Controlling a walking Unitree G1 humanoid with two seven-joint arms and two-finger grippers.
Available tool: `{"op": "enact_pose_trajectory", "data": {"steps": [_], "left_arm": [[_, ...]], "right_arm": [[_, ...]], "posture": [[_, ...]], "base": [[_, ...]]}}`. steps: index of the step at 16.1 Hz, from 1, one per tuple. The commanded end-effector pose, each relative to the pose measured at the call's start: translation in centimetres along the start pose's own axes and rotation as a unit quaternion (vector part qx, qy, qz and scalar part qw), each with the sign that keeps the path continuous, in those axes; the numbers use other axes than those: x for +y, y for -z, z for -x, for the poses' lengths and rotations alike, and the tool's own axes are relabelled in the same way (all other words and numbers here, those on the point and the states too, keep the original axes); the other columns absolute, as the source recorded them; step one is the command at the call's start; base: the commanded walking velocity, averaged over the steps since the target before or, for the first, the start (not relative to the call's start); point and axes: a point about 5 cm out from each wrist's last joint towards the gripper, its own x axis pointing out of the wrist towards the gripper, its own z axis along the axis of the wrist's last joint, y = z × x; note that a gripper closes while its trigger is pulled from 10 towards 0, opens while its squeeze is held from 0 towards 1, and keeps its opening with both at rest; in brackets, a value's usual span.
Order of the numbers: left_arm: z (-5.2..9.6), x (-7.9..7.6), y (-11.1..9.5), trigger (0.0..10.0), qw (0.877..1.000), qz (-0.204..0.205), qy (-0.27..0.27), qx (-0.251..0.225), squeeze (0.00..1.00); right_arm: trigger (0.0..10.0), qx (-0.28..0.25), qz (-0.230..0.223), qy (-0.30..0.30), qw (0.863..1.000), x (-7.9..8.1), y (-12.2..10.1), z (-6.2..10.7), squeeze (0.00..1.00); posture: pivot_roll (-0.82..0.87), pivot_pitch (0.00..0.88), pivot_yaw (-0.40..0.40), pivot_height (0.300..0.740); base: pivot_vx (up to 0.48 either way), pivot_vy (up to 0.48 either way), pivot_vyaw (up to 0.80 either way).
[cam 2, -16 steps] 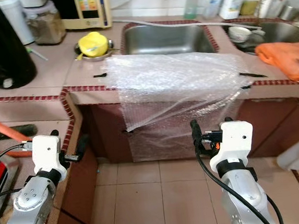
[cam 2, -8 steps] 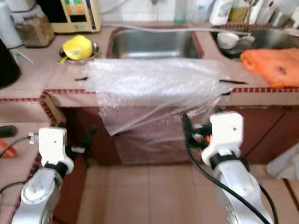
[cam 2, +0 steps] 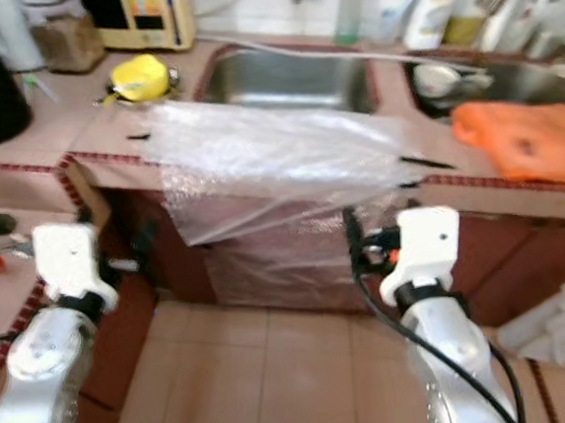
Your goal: Kitchen organization
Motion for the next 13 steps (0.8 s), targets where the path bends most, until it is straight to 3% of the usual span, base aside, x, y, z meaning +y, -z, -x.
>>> {"op": "enact_pose_trajectory", "data": {"steps": [1,2,4,5,11,13], "left_arm": [[0.6,0.7,0.1,10.0,1.0,0.003,-0.007,0.011,0.0],[0.8,0.6,0.0,10.0,1.0,0.011,0.001,0.014,0.0],[0.3,0.1,-0.9,10.0,1.0,0.014,-0.003,-0.007,0.0],[0.0,-0.1,-1.2,10.0,1.0,0.021,-0.014,-0.011,0.0],[0.5,0.5,-1.3,10.0,0.999,0.026,-0.042,-0.01,0.0],[0.5,0.0,-1.2,10.0,0.999,0.028,-0.031,-0.008,0.0]], "right_arm": [[10.0,0.006,-0.019,0.007,1.0,0.1,0.3,-0.2,0.0],[10.0,0.006,-0.039,-0.003,0.999,0.3,0.2,-0.3,0.0],[10.0,0.005,-0.017,0.006,1.0,0.3,0.2,-0.4,0.0],[10.0,0.007,-0.046,-0.029,0.998,0.8,0.0,-0.1,0.0],[10.0,-0.021,-0.004,-0.067,0.998,1.4,-1.2,-0.3,0.0],[10.0,-0.021,-0.003,-0.065,0.998,1.3,-1.1,-0.4,0.0]], "posture": [[0.04,0.117,-0.056,0.74],[0.04,0.122,-0.058,0.74],[0.03,0.112,-0.059,0.74],[0.02,0.108,-0.058,0.74],[0.03,0.1,-0.081,0.74],[0.03,0.096,-0.08,0.74]], "base": [[0.0,0.0,0.0],[0.0,0.0,0.0],[0.0,0.0,0.0],[0.0,0.0,0.0],[0.0,0.0,0.0],[0.0,0.0,0.8]]}}
